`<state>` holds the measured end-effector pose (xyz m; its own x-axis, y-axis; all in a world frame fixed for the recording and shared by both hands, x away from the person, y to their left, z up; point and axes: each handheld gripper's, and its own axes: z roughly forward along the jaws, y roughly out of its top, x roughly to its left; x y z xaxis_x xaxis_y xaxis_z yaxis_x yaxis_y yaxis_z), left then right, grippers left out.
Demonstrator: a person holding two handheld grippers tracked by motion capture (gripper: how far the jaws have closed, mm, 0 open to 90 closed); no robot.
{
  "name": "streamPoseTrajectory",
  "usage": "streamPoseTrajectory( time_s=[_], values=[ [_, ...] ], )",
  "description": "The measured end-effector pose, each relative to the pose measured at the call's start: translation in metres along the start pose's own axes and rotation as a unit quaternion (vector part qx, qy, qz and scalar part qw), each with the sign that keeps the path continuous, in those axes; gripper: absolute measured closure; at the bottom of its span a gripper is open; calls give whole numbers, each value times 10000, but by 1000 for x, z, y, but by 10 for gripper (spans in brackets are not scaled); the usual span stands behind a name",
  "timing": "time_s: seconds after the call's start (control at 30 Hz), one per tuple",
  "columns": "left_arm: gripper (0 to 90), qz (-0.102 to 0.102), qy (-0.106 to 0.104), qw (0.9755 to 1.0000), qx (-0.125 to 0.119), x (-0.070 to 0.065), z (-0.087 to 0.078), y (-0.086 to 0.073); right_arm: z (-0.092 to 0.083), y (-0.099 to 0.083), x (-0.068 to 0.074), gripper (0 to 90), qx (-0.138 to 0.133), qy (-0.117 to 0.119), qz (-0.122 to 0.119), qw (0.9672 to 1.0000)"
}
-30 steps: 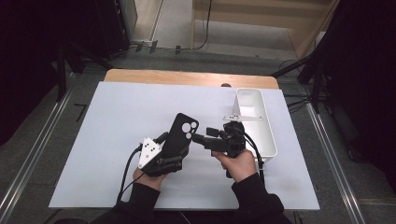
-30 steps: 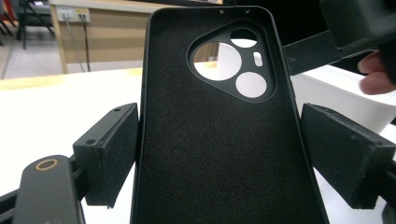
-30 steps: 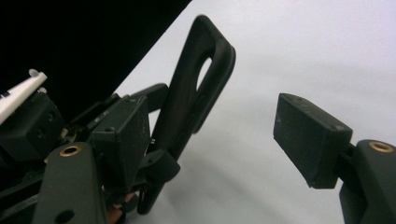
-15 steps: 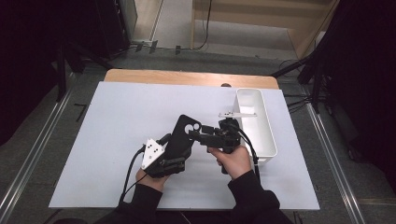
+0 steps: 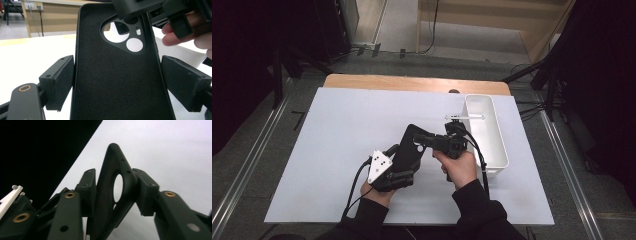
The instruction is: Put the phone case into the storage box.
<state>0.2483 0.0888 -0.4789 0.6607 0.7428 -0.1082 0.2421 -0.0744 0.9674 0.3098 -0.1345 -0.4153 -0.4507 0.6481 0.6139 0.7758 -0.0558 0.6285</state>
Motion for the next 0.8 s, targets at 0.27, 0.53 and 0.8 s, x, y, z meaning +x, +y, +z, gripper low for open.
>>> streamPoseTrajectory(
  time_s=[0.27,0.53,0.8],
  values=[
    [139,56,62,10000,-39,-3,-1,0,-2,0,-8,728,-8,256,332,9991],
    [139,150,76,9998,-97,-4,-1,0,-4,-1,-5,745,-61,272,534,9982],
    [134,201,120,9997,-68,-5,-1,0,-4,-1,-5,750,-23,273,578,9980]
  ],
)
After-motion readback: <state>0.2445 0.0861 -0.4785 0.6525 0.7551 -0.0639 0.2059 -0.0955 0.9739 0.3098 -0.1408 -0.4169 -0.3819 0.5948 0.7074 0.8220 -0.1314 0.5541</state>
